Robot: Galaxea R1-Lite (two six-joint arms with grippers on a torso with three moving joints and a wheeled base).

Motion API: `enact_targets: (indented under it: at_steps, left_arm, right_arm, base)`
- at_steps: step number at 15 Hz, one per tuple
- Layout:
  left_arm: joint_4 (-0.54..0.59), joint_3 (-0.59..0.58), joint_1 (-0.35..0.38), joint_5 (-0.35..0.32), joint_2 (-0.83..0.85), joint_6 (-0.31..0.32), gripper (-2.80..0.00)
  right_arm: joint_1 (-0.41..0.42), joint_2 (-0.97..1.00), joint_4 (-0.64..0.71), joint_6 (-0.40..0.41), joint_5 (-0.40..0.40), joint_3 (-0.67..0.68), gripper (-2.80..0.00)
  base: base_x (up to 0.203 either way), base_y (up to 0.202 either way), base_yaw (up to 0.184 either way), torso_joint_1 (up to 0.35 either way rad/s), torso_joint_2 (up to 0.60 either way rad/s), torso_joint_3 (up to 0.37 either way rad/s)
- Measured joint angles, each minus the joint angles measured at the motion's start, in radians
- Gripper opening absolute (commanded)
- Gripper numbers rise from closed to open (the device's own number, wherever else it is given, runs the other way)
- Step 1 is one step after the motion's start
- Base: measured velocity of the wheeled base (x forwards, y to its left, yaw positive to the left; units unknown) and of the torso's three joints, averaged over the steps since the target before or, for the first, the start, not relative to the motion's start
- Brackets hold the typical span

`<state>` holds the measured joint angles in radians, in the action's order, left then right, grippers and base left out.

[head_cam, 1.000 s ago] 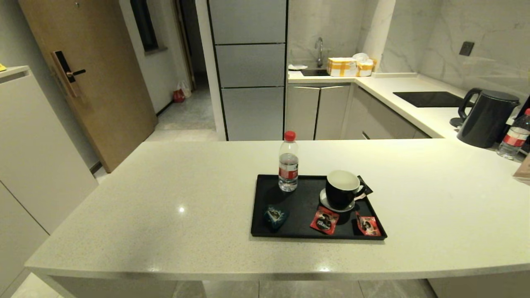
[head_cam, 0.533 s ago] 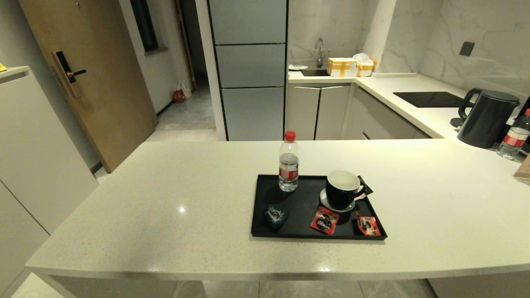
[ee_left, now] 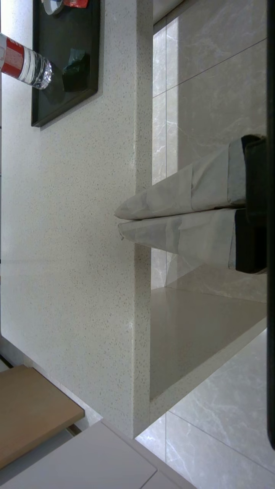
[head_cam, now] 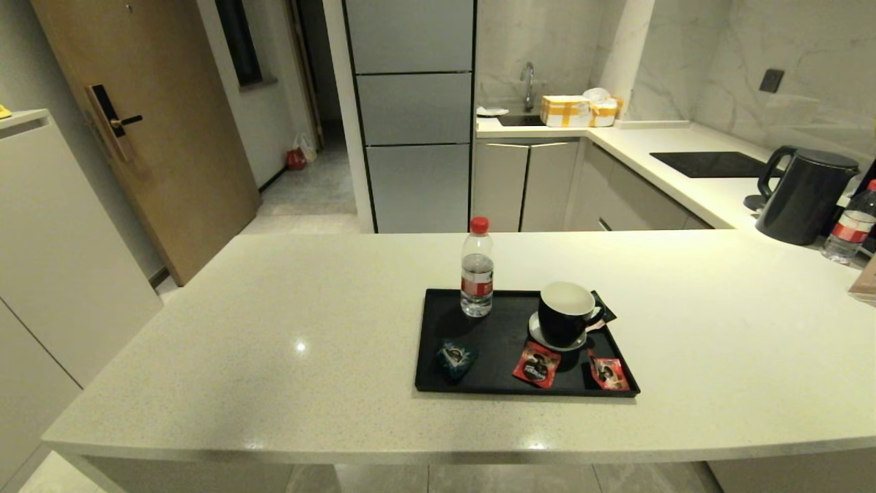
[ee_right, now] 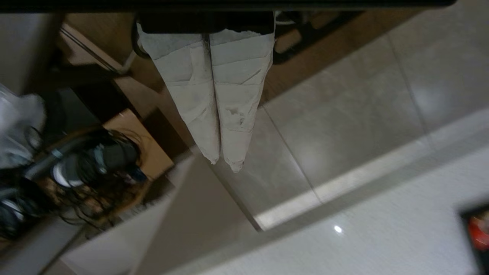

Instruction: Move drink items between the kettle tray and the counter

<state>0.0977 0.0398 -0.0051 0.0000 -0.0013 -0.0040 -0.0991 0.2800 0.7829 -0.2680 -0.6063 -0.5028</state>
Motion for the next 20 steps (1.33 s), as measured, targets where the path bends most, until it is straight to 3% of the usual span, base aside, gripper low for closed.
enact_targets:
  at_steps: [3, 5, 7, 9, 11, 13, 15, 20]
  left_arm:
    - [0.000, 0.000, -0.001, 0.000, 0.000, 0.000, -2.80]
    - [0.000, 0.000, 0.000, 0.000, 0.000, 0.000, -2.80]
    - [-0.001, 0.000, 0.000, 0.000, 0.000, 0.000, -2.80]
    - [-0.001, 0.000, 0.000, 0.000, 0.000, 0.000, -2.80]
    - [-0.001, 0.000, 0.000, 0.000, 0.000, 0.001, -2.80]
    - [-0.001, 0.000, 0.000, 0.000, 0.000, 0.001, -2.80]
    - [-0.001, 0.000, 0.000, 0.000, 0.000, 0.000, -2.80]
    - [-0.002, 0.000, 0.000, 0.000, 0.000, 0.000, -2.80]
  right_arm:
    - [0.112, -0.012, 0.030, 0.048, 0.065, 0.023, -2.80]
    - [0.124, -0.071, 0.012, 0.072, 0.132, 0.043, -2.80]
    - [0.112, -0.175, -0.074, 0.151, 0.194, 0.098, -2.80]
    - [0.103, -0.235, -0.277, 0.232, 0.280, 0.226, -2.80]
    - [0.099, -0.262, -0.562, 0.316, 0.413, 0.403, -2.80]
    - [0.096, -0.274, -0.800, 0.374, 0.530, 0.478, -2.80]
    - [0.093, -0.280, -0.800, 0.408, 0.620, 0.496, -2.80]
    - [0.093, -0.281, -0.748, 0.404, 0.632, 0.503, -2.80]
  base:
    - [0.000, 0.000, 0.000, 0.000, 0.00, 0.000]
    - [0.000, 0.000, 0.000, 0.000, 0.00, 0.000]
    - [0.000, 0.000, 0.000, 0.000, 0.00, 0.000]
    - [0.000, 0.000, 0.000, 0.000, 0.00, 0.000]
    - [0.000, 0.000, 0.000, 0.000, 0.00, 0.000]
    - [0.000, 0.000, 0.000, 0.000, 0.00, 0.000]
    - [0.000, 0.000, 0.000, 0.000, 0.00, 0.000]
    - [0.000, 0.000, 0.000, 0.000, 0.00, 0.000]
